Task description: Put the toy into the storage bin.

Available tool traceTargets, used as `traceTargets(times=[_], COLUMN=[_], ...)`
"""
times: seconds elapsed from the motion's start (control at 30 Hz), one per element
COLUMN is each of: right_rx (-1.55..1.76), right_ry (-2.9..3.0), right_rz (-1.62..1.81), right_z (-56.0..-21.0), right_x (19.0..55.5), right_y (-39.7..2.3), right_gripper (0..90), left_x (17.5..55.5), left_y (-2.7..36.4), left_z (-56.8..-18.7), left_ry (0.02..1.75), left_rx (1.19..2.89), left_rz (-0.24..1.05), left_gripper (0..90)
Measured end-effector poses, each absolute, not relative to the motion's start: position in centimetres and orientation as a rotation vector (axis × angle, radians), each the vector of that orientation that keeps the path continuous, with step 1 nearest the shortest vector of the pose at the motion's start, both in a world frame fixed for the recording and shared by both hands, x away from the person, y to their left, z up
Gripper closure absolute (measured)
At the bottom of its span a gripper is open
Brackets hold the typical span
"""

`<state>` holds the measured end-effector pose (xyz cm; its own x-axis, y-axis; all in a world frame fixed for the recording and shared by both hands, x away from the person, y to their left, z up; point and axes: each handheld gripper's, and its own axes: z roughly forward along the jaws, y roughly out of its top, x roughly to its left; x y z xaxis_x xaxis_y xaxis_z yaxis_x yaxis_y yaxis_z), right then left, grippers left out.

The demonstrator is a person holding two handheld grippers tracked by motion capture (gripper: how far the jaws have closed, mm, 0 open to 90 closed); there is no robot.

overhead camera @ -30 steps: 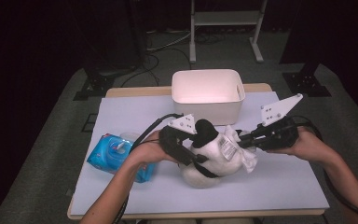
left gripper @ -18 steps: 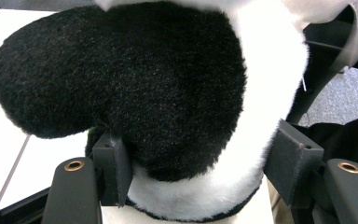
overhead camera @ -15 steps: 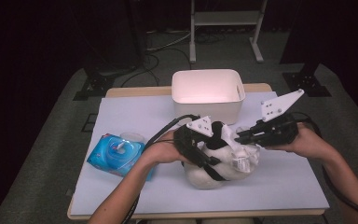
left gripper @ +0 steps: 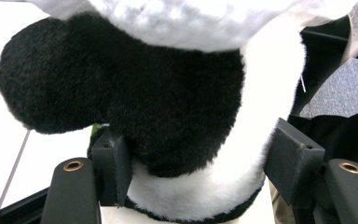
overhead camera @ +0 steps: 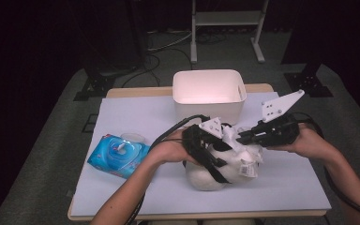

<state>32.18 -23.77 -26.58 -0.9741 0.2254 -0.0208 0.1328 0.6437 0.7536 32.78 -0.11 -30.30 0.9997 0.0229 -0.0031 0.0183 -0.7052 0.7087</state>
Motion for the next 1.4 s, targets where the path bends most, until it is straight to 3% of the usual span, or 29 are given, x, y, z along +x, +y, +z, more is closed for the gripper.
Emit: traceTargets(times=[0.2, 0.5, 1.03, 1.1, 1.23, 1.4], right_rx=[0.363, 0.414, 0.388, 0.378, 0.386, 0.410], right_ry=[2.769, 2.765, 2.770, 2.771, 2.767, 2.744], right_rz=[1.241, 1.249, 1.255, 1.255, 1.252, 1.264], right_z=[-28.2, -29.4, -29.5, -29.5, -29.5, -29.2], right_x=[32.6, 32.4, 32.1, 32.0, 32.0, 32.6], right_y=[-25.0, -26.6, -26.5, -26.5, -26.7, -26.8], right_gripper=[82.0, 82.0, 81.8, 81.8, 81.8, 81.9], left_x=[32.9, 33.5, 33.8, 33.8, 33.6, 33.2], left_y=[-0.4, 0.9, 2.5, 2.5, 2.6, 2.6], left_z=[-31.2, -32.5, -35.5, -35.7, -35.8, -35.6], left_ry=[0.059, 0.127, 0.139, 0.138, 0.110, 0.085], left_rx=[2.333, 2.332, 2.356, 2.350, 2.336, 2.336], left_rz=[0.011, -0.001, -0.043, -0.043, -0.051, -0.043], left_gripper=[20.8, 13.8, 9.5, 12.1, 30.7, 33.7])
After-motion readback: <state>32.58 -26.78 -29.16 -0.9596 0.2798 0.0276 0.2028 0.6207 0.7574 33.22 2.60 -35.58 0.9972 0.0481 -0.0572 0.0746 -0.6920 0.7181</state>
